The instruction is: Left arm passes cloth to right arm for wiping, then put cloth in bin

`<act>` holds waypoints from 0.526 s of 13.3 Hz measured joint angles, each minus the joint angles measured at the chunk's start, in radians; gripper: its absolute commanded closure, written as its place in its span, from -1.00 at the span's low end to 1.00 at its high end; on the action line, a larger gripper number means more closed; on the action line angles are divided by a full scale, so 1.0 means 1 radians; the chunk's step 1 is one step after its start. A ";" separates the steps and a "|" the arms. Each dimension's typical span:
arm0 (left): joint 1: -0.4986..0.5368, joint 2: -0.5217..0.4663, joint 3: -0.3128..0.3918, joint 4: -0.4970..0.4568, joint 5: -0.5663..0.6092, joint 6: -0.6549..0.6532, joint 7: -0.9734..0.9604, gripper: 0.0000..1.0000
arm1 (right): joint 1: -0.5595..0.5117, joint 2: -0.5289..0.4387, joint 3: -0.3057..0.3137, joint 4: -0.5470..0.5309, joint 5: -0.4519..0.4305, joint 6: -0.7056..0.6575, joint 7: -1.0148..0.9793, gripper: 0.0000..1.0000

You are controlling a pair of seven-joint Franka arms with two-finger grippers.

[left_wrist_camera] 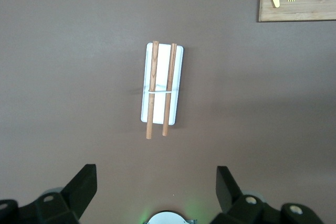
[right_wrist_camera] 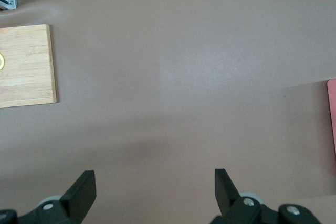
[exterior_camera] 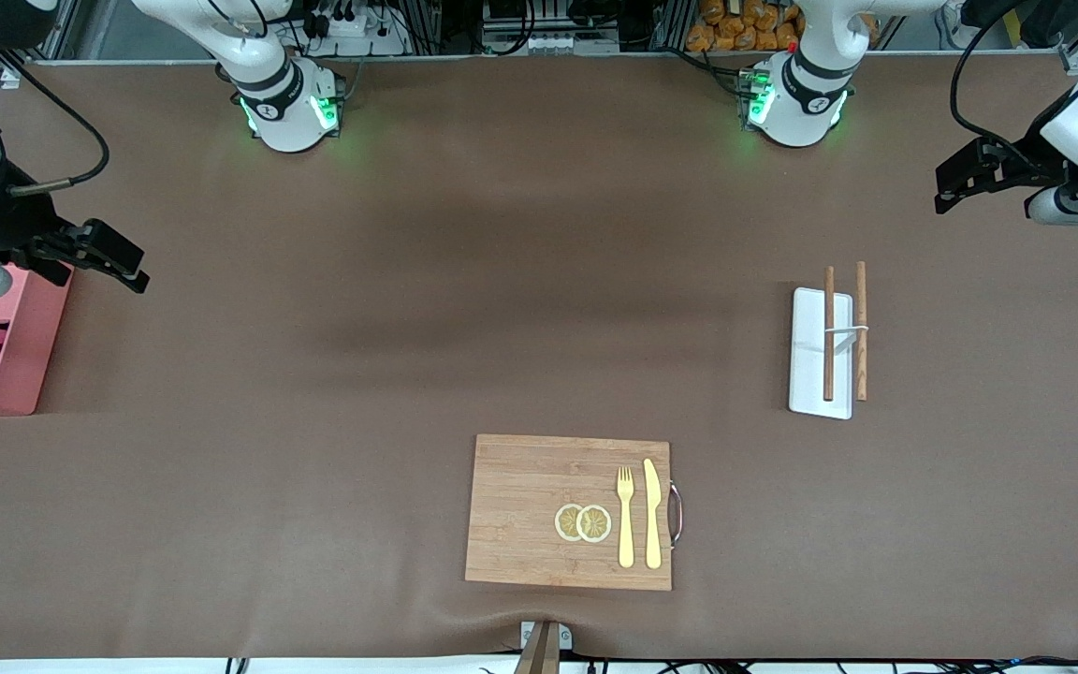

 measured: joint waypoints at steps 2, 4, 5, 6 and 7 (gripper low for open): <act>0.000 0.000 0.000 -0.001 0.000 0.000 0.000 -1.00 | 0.000 0.001 0.000 0.000 -0.024 0.004 0.000 -1.00; 0.000 0.000 0.000 -0.002 0.000 0.000 0.000 -1.00 | 0.000 0.006 0.000 0.000 -0.030 0.007 -0.002 -1.00; 0.001 0.000 0.001 -0.002 0.000 0.000 0.000 -1.00 | 0.000 0.008 0.000 0.000 -0.030 0.009 -0.002 -1.00; 0.001 0.001 0.001 -0.002 0.000 0.000 0.000 -1.00 | 0.000 0.009 0.000 0.000 -0.031 0.010 -0.002 -1.00; 0.001 0.001 0.001 -0.003 0.000 0.000 0.000 -1.00 | 0.000 0.010 0.000 0.000 -0.031 0.010 -0.002 -1.00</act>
